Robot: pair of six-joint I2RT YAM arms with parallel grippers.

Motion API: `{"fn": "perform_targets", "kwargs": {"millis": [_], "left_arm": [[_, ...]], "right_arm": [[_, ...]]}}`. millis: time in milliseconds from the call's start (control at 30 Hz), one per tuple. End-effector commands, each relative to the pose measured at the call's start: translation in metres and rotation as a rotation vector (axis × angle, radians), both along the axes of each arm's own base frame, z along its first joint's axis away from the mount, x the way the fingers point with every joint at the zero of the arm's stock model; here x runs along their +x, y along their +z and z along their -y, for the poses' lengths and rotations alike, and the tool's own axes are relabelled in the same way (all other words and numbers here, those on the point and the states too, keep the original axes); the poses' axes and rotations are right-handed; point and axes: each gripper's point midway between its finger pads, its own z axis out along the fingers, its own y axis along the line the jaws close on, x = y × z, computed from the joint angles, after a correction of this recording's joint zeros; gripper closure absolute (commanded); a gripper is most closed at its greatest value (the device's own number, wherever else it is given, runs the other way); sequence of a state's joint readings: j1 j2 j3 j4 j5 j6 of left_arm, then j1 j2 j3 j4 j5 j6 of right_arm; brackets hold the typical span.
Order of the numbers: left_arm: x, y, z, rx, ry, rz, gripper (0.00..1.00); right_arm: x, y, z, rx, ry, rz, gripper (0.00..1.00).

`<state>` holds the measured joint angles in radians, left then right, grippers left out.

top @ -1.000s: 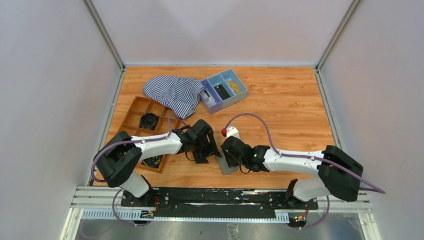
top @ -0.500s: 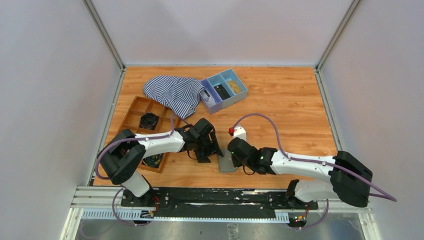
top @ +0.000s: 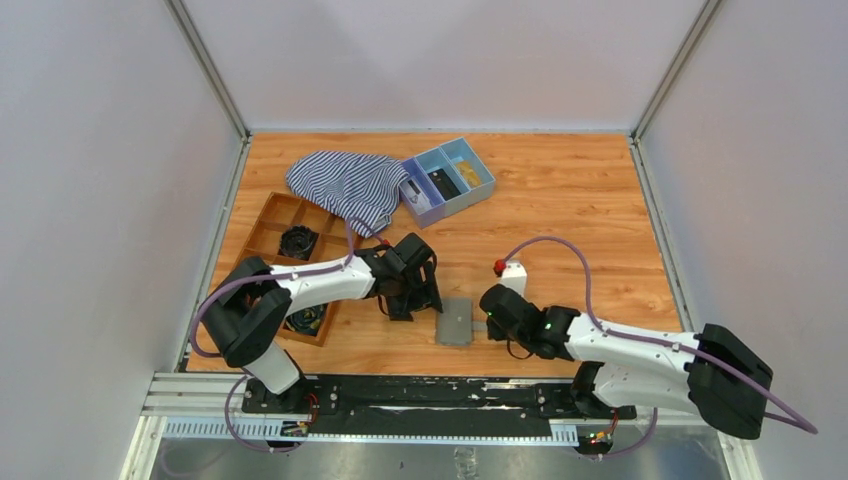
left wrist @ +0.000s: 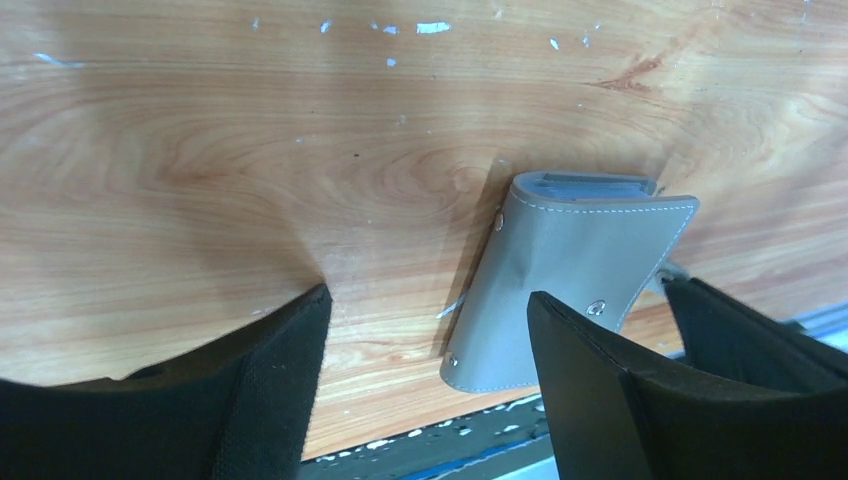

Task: Take the credit cards out of the card holder
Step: Open the card holder at the center of the board.

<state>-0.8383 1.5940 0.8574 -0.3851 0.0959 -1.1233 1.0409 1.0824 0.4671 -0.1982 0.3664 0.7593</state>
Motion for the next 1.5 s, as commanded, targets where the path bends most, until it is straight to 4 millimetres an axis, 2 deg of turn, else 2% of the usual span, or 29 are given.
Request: {"fn": "perform_targets", "kwargs": {"millis": [0, 33, 200, 367, 500, 667, 833, 1033, 1200, 1333, 1467], "left_arm": [[0.003, 0.021, -0.011, 0.146, -0.112, 0.136, 0.23], [0.004, 0.026, -0.009, 0.173, -0.138, 0.171, 0.21], [-0.006, 0.041, 0.015, 0.261, -0.279, 0.249, 0.14], [-0.010, 0.047, 0.042, 0.313, -0.337, 0.304, 0.12], [-0.008, 0.042, 0.059, 0.353, -0.351, 0.334, 0.13], [-0.004, 0.021, 0.061, 0.455, -0.366, 0.304, 0.13], [-0.003, 0.011, 0.063, 0.477, -0.367, 0.297, 0.17], [-0.007, 0.006, 0.070, 0.487, -0.392, 0.305, 0.21], [-0.012, 0.004, 0.077, 0.495, -0.437, 0.317, 0.16], [-0.012, 0.001, 0.074, 0.509, -0.433, 0.313, 0.24], [-0.010, 0.009, 0.071, 0.510, -0.421, 0.335, 0.38]], "right_arm": [[-0.013, -0.030, 0.039, -0.008, -0.159, -0.086, 1.00], [-0.014, -0.032, 0.043, 0.010, -0.176, -0.091, 0.99], [-0.019, -0.044, 0.063, 0.103, -0.277, -0.121, 0.72], [-0.023, -0.050, 0.077, 0.192, -0.339, -0.142, 0.60], [-0.026, -0.049, 0.085, 0.210, -0.365, -0.133, 0.59], [-0.030, -0.050, 0.089, 0.238, -0.386, -0.129, 0.57], [-0.031, -0.048, 0.091, 0.245, -0.392, -0.125, 0.57], [-0.029, -0.046, 0.092, 0.229, -0.393, -0.119, 0.56], [-0.028, -0.045, 0.092, 0.214, -0.388, -0.118, 0.56], [-0.028, -0.044, 0.091, 0.218, -0.384, -0.117, 0.56], [-0.028, -0.044, 0.091, 0.223, -0.381, -0.116, 0.57]]}}
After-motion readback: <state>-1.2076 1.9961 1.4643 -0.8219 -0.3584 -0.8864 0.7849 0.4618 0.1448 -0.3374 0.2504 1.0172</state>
